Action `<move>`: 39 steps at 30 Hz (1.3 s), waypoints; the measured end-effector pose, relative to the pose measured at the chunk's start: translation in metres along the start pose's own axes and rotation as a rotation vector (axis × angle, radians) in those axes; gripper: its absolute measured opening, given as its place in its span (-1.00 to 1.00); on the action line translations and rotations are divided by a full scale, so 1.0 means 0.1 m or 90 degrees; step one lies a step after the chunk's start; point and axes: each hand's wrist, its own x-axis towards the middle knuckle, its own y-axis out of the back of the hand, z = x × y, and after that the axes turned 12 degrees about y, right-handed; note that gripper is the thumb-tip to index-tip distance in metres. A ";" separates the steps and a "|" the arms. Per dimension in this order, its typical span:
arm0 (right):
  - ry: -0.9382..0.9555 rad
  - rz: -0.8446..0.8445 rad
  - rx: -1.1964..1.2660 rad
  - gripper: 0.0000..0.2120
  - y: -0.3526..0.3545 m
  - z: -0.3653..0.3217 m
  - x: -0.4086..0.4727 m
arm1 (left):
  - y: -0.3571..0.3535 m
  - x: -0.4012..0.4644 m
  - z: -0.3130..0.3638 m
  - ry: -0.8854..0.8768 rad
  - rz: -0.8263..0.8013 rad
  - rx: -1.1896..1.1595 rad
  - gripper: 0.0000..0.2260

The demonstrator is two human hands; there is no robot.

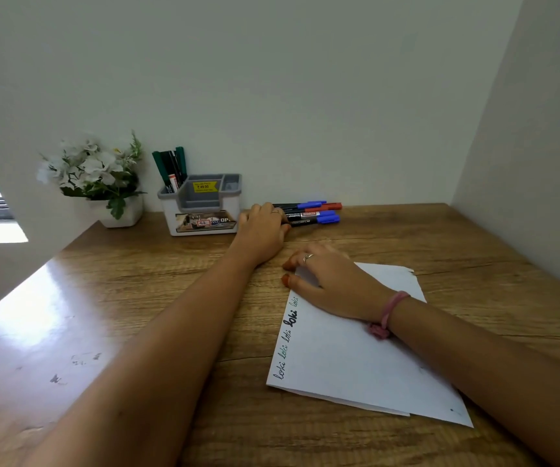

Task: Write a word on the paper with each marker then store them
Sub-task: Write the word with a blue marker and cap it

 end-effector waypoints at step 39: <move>-0.161 0.062 0.770 -0.68 0.64 0.02 -0.04 | 0.58 -0.71 0.09 -0.193 -0.189 -0.287 -0.66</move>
